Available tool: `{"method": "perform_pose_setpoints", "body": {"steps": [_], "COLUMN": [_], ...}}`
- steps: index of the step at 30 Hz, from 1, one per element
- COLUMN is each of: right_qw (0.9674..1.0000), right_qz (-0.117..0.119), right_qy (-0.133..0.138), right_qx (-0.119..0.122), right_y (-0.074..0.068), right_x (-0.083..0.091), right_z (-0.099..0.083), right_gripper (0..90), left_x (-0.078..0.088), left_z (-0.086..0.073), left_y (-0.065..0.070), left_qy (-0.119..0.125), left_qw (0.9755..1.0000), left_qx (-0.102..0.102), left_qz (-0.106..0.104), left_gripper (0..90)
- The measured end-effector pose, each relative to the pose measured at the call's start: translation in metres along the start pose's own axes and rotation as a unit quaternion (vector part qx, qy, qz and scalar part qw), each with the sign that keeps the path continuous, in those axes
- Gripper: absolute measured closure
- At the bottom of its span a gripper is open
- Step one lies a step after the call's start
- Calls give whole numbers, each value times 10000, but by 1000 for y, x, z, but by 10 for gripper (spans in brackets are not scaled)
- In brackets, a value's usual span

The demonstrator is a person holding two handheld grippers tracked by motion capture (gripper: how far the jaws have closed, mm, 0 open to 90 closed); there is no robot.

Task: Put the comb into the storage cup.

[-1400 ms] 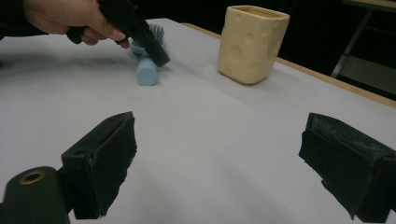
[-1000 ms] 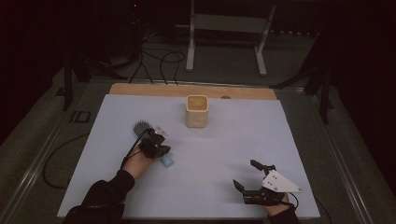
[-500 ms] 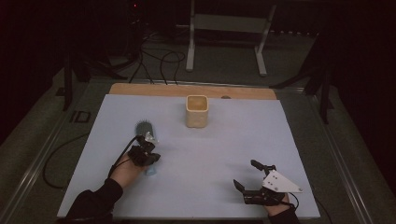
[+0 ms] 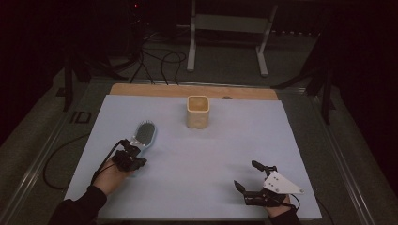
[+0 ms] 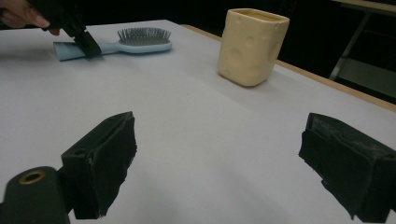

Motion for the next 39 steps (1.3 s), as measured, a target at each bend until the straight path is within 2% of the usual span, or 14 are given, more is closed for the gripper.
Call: {"method": "perform_pose_setpoints", "body": {"steps": [9,16,21,26,29,34,39], "right_qw": [10000,10000,10000,10000,10000,10000,10000], "right_qz": [18,24,23,20,25,20,20], "right_qy": [-33,-34,-36,-37,-38,-41,-38], "right_qx": [-17,-8,-7,-6,-13,-4,2], "right_y": [0,0,0,0,0,0,0], "right_x": [0,-1,-1,-1,-1,-1,-1], "right_z": [-1,-1,-1,-1,-1,-1,-1], "right_gripper": [100,100,101,101,101,100,101], "left_x": [9,14,17,17,20,28,37], "left_z": [-13,-20,-23,-27,-28,-27,-23], "left_y": [-14,-28,-36,-43,-45,-43,-45], "left_qy": [-147,-199,-206,-317,-273,-194,-102], "left_qw": [9999,9996,9995,9989,9993,9998,9999], "left_qx": [41,96,132,142,150,44,84], "left_qz": [24,163,183,313,223,92,-5], "left_gripper": [899,899,899,899,898,897,877]}}
Point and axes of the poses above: each handheld gripper's, and its own axes: x roughly backward along the jaws, z roughly out of its top, y roughly to its right, the point moved 6 cm from there along -x, roughly forward along the jaws, and after that the axes turned 4 degrees about -x, right-handed, at the moved point
